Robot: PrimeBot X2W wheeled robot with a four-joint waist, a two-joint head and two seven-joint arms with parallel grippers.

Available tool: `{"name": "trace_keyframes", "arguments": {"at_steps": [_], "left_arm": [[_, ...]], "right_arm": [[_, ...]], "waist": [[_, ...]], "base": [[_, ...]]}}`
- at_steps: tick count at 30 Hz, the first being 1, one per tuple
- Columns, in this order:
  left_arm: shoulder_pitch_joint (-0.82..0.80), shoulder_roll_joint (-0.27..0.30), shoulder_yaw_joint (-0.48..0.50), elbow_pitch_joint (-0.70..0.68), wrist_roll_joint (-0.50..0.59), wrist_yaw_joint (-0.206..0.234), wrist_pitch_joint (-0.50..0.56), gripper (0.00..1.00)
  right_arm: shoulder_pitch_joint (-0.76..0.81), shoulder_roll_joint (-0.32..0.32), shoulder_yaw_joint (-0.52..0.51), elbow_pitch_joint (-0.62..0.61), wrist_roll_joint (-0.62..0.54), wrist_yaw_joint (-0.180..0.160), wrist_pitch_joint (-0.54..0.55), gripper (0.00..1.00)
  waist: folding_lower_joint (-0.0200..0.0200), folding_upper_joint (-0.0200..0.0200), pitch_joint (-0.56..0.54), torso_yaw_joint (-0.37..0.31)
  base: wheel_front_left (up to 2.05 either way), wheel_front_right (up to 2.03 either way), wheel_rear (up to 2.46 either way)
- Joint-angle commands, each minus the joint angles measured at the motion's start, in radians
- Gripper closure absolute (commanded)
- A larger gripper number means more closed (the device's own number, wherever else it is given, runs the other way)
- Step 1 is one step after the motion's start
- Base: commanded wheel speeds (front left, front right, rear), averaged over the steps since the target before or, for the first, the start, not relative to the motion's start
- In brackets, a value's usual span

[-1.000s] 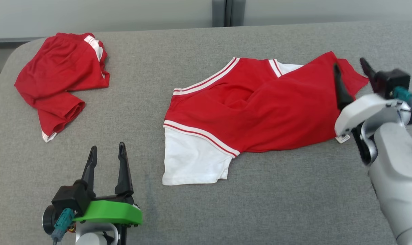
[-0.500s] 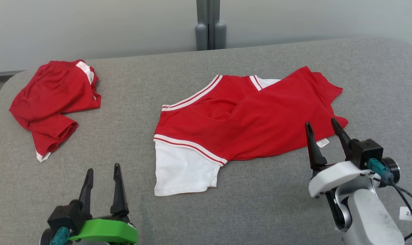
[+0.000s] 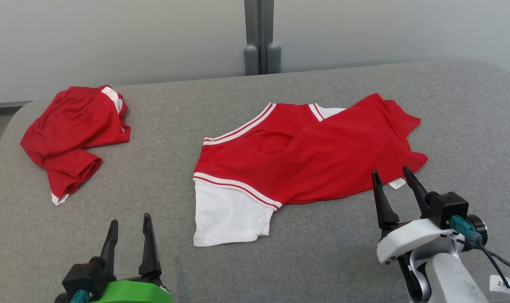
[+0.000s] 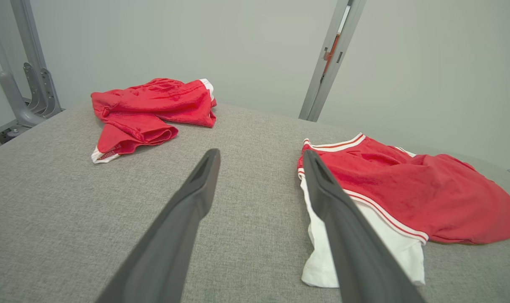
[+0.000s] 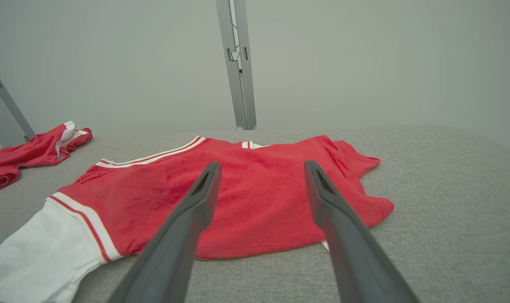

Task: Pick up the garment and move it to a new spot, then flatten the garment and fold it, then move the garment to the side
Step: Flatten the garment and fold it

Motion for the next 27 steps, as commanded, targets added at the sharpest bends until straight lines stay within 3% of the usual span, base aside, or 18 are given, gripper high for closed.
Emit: {"name": "trace_keyframes", "arguments": {"at_steps": [1,12,18,27], "left_arm": [[0.015,0.003,-0.002,0.0,0.007,0.002,-0.001,0.0],[0.019,0.003,-0.025,0.024,0.018,-0.009,-0.001,0.0],[-0.043,0.004,-0.113,0.183,0.034,-0.03,0.0,0.0],[-0.164,0.003,-0.167,0.373,0.004,-0.012,0.042,0.0]], "right_arm": [[0.015,-0.001,0.001,-0.005,0.005,-0.001,-0.003,0.0],[0.017,0.0,0.018,-0.008,0.016,-0.001,-0.003,0.0],[0.0,-0.001,0.029,-0.002,0.01,-0.001,-0.003,0.0],[-0.028,-0.001,0.019,-0.024,-0.004,-0.001,-0.003,0.0]], "waist": [[0.0,0.0,0.0,0.001],[0.0,0.0,0.011,-0.007],[0.0,0.0,0.046,-0.034],[0.0,0.0,0.112,-0.103]], "base": [[0.0,0.0,0.0],[0.0,0.0,0.0],[0.0,0.0,0.0],[0.0,0.0,0.0]]}}
